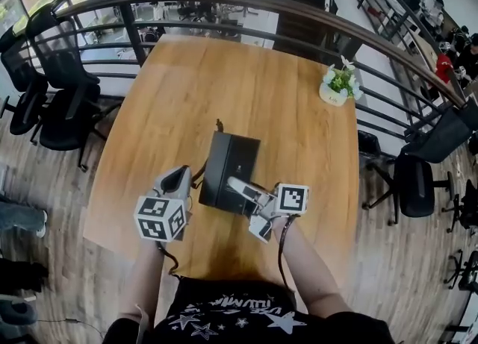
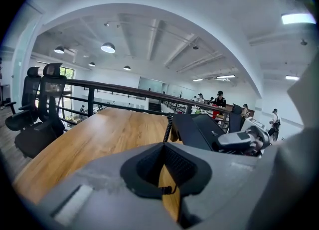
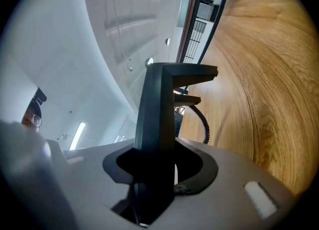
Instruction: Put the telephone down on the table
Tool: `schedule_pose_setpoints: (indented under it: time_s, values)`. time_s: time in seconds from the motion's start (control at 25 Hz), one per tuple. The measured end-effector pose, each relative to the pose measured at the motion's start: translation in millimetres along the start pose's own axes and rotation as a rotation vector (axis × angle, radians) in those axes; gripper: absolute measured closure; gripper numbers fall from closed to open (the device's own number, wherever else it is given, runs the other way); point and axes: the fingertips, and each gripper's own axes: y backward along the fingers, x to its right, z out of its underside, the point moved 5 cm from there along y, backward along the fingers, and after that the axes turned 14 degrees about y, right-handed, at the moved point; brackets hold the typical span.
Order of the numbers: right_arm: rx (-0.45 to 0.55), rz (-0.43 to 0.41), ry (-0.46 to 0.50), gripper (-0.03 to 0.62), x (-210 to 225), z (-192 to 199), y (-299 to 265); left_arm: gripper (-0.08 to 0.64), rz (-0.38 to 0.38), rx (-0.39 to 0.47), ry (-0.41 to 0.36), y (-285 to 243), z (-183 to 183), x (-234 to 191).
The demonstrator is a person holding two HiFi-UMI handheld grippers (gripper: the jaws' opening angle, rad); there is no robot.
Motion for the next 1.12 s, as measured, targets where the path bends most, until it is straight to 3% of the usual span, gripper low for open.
schedule_pose_setpoints:
  time_s: [1.12]
  values:
    - [-0.034,0.059,-0.038,0.43,96,-32,-46,0.558,-0.011,-0.075,0.027,-74,2,-45]
